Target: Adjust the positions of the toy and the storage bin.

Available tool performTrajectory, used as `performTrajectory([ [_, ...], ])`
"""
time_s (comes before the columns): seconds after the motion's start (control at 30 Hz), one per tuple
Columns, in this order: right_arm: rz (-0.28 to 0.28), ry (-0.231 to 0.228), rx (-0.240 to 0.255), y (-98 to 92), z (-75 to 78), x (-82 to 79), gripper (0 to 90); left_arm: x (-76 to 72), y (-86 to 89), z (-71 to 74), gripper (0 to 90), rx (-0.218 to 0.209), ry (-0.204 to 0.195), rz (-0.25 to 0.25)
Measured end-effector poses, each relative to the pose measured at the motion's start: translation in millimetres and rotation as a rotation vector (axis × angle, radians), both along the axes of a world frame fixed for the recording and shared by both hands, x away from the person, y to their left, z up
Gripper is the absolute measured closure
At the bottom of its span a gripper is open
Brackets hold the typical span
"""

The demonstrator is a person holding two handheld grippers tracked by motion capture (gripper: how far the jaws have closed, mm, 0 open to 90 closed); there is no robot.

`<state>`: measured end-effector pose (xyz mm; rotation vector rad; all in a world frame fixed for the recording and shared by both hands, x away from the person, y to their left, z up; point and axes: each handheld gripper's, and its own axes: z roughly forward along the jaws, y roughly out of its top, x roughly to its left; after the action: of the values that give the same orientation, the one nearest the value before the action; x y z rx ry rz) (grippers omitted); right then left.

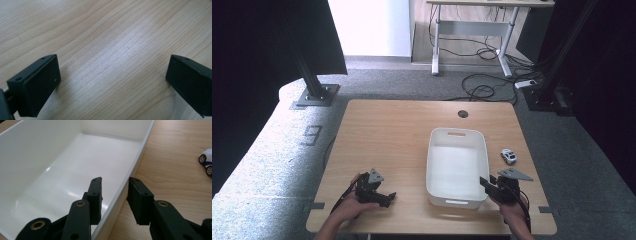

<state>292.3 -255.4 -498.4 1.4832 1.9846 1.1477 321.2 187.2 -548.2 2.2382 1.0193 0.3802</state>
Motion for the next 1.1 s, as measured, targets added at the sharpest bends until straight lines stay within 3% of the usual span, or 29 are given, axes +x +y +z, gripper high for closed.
performTrajectory([
  [1.1, -0.030, -0.003, -0.002, 20.5, -0.5, 13.0, 65.6, -0.2, 0.0, 0.0, 0.0, 0.000, 0.000, 0.002],
])
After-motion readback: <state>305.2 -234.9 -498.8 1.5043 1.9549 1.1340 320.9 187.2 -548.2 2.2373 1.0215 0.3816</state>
